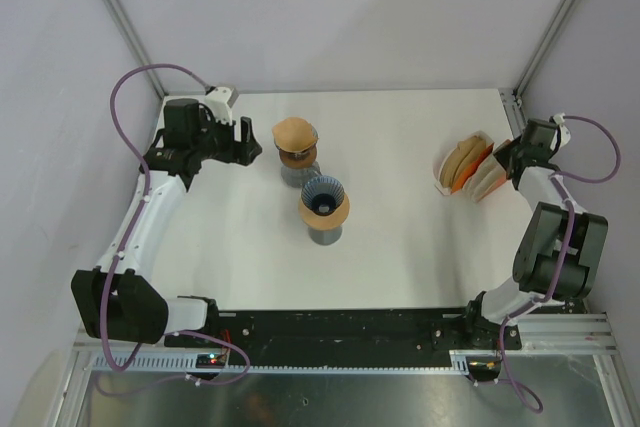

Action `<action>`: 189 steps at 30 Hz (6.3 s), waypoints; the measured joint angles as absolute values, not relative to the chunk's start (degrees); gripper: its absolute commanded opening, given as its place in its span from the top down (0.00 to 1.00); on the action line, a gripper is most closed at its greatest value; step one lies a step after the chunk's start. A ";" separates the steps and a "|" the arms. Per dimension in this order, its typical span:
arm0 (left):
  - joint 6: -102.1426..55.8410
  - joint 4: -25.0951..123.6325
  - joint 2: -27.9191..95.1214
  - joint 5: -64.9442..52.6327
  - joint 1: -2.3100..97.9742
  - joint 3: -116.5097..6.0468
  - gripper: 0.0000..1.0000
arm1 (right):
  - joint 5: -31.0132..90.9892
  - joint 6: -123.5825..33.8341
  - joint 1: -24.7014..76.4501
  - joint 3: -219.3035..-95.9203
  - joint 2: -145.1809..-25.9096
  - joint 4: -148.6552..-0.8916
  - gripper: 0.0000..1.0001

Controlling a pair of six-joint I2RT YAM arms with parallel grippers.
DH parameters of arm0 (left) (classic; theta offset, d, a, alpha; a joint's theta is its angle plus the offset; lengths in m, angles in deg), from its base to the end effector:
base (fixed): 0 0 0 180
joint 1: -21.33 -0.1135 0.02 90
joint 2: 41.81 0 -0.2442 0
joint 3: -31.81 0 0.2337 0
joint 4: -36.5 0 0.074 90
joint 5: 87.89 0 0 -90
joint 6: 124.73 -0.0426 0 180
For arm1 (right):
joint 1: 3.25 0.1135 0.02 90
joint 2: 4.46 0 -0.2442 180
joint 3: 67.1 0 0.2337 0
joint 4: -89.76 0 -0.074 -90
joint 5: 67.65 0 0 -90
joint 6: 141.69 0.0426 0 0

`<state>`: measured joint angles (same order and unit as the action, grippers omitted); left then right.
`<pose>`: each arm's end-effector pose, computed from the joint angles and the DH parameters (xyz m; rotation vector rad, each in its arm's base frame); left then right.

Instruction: Place the coffee filter in the dripper

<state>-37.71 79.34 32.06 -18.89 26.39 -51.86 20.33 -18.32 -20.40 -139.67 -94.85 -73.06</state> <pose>0.2754 -0.0397 0.3258 0.3616 2.1016 -0.4141 0.3241 -0.1016 0.2193 0.9500 1.9664 0.1223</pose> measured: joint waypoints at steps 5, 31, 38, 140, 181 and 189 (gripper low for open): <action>-37.69 79.34 32.06 -19.24 26.39 -51.70 0.18 | 20.28 -19.20 -19.77 -139.67 -89.83 -72.08 1.00; -37.78 79.34 31.89 -23.74 26.39 -51.59 0.23 | 18.73 -25.19 -14.04 -139.91 -66.46 -63.75 1.00; -38.19 79.45 29.72 -28.46 27.27 -52.23 0.27 | 16.15 -25.36 -2.76 -143.82 -61.43 -59.18 1.00; -37.78 74.81 33.98 10.62 68.03 -65.12 1.00 | -12.96 -40.12 49.37 -149.88 -77.48 -71.75 0.97; -40.71 93.00 26.60 -5.31 52.62 -66.48 0.19 | 16.15 -30.98 44.14 -188.52 -104.36 -16.52 1.00; -40.16 92.17 28.56 -10.65 51.59 -60.60 0.23 | 16.15 -31.83 44.19 -190.03 -108.43 -15.38 1.00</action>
